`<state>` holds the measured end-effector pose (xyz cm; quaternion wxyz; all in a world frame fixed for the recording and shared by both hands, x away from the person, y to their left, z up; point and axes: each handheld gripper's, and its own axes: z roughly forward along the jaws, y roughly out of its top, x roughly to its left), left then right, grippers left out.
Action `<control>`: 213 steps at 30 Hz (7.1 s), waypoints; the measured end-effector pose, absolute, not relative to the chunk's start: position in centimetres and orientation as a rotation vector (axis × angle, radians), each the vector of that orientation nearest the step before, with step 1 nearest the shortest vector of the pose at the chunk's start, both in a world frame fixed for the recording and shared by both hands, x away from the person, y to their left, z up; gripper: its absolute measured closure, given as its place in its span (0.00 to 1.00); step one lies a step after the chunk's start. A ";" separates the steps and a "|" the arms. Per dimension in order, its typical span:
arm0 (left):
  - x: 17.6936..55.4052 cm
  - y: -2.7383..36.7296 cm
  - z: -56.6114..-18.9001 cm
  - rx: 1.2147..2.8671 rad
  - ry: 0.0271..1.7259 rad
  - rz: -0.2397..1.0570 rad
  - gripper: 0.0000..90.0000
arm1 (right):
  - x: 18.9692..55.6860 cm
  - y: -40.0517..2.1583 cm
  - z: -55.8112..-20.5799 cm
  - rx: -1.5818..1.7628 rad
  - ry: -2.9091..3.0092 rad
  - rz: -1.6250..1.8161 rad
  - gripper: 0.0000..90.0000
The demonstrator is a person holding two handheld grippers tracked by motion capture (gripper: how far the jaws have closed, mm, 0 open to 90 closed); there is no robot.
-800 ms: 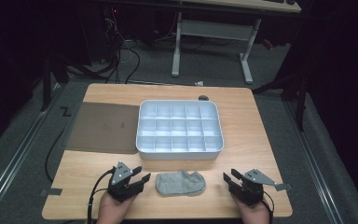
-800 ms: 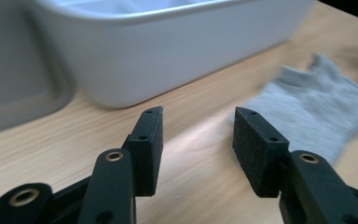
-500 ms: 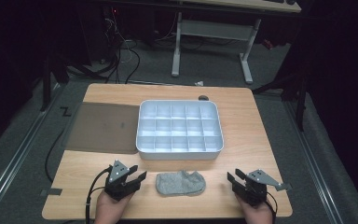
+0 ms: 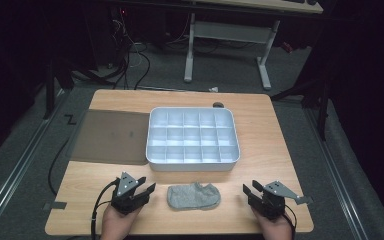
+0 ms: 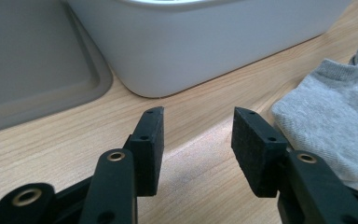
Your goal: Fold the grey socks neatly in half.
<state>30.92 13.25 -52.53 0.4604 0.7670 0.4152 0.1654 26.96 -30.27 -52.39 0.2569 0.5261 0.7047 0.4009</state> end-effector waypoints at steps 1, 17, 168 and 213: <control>30.9 13.3 -52.5 1.879 1.026 0.386 0.60 | 27.0 -30.3 -52.4 1.431 1.913 1.089 0.63; 29.4 9.4 -51.8 1.931 0.902 0.289 0.72 | 26.0 -25.5 -51.6 1.303 2.074 1.133 0.57; 28.1 2.5 -52.9 2.125 0.740 0.124 0.87 | 26.1 -21.7 -48.4 1.316 2.072 1.130 0.94; 28.3 2.1 -52.9 2.123 0.719 0.156 0.86 | 25.0 -18.7 -52.8 1.376 2.287 1.318 0.80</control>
